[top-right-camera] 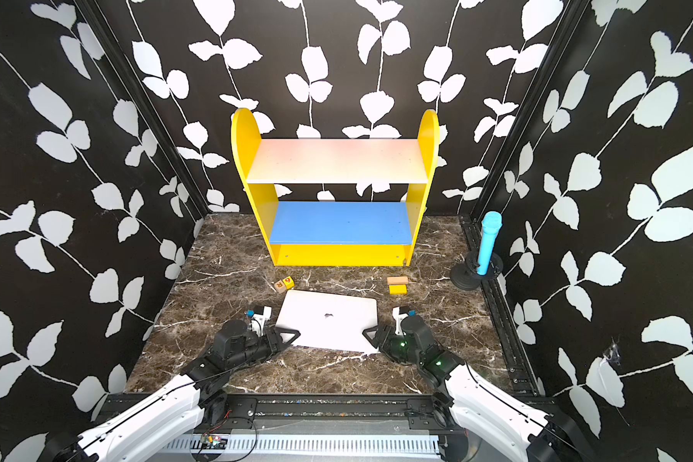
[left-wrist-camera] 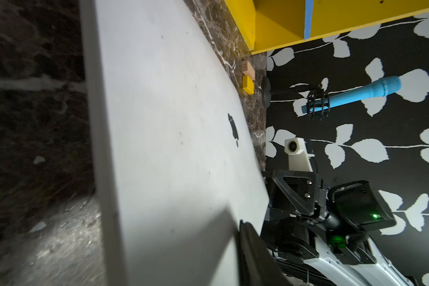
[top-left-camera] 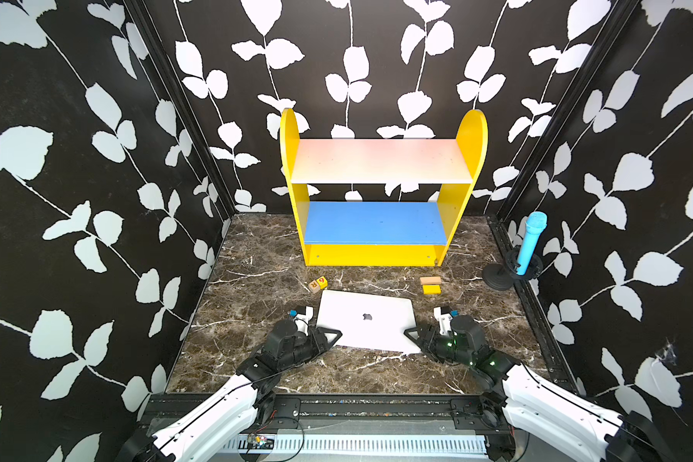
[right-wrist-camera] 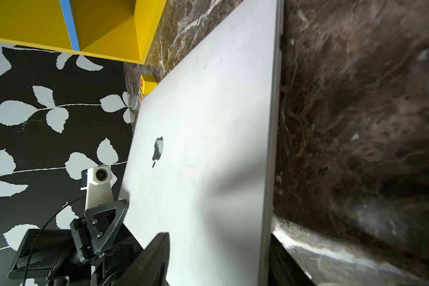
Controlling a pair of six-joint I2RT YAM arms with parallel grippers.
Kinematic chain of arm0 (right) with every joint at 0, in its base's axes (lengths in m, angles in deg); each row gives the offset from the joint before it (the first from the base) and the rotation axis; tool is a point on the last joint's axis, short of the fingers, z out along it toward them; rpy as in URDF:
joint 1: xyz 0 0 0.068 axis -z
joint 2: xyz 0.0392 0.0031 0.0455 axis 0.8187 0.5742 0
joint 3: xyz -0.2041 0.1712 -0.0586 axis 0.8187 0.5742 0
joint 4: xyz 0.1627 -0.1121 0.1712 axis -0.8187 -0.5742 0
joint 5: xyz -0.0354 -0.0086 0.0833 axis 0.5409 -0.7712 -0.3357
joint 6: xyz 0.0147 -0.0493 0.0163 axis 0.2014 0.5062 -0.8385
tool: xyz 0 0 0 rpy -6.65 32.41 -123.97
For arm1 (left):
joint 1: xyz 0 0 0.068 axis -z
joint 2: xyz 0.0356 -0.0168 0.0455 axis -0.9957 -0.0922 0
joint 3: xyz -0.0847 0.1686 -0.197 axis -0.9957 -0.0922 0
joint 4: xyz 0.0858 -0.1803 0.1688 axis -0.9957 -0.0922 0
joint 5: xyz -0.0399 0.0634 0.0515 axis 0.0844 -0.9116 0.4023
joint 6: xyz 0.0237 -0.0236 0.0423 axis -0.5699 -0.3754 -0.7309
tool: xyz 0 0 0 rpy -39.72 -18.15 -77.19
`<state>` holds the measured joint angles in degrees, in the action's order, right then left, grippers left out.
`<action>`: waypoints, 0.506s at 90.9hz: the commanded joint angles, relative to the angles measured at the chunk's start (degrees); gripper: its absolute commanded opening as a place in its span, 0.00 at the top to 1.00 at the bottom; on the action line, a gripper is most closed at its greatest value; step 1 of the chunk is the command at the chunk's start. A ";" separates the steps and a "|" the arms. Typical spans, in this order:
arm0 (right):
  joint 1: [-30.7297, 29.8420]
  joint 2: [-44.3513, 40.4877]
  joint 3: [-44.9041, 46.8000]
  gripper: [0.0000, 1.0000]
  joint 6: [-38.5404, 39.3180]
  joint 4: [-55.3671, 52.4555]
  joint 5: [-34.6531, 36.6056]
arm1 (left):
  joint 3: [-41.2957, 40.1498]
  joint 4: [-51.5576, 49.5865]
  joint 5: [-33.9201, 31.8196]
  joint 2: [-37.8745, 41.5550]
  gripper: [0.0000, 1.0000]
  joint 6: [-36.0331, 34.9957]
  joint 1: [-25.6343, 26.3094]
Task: Close the laptop lid and set it aside
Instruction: Pick up the laptop from the center of the board.
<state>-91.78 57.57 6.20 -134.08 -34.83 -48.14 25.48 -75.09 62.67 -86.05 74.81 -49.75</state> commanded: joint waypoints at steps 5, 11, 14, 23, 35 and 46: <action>-0.60 -2.44 -0.66 0.34 0.19 5.59 -1.76 | 0.98 1.05 1.86 0.41 0.73 -2.75 0.72; -0.62 -2.90 -0.56 0.30 0.21 4.82 -1.42 | 0.92 0.90 1.44 0.63 0.77 -2.40 0.72; -0.62 -3.26 -0.59 0.28 0.19 4.33 -1.15 | 0.79 0.90 1.11 0.75 0.80 -2.14 0.72; -0.61 -4.16 -0.44 0.22 0.09 2.93 -0.19 | 0.45 0.91 0.04 1.55 0.86 -1.32 0.72; -0.54 -5.21 0.23 0.16 -0.63 1.64 1.53 | 0.16 0.82 -1.05 3.00 0.95 -0.35 0.72; -0.54 -5.86 1.98 0.12 -2.34 1.97 3.71 | -0.04 0.49 -2.22 4.43 1.00 1.00 0.72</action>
<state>-92.08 52.84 6.96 -135.06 -37.36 -46.94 25.55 -74.47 62.50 -83.12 76.88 -49.36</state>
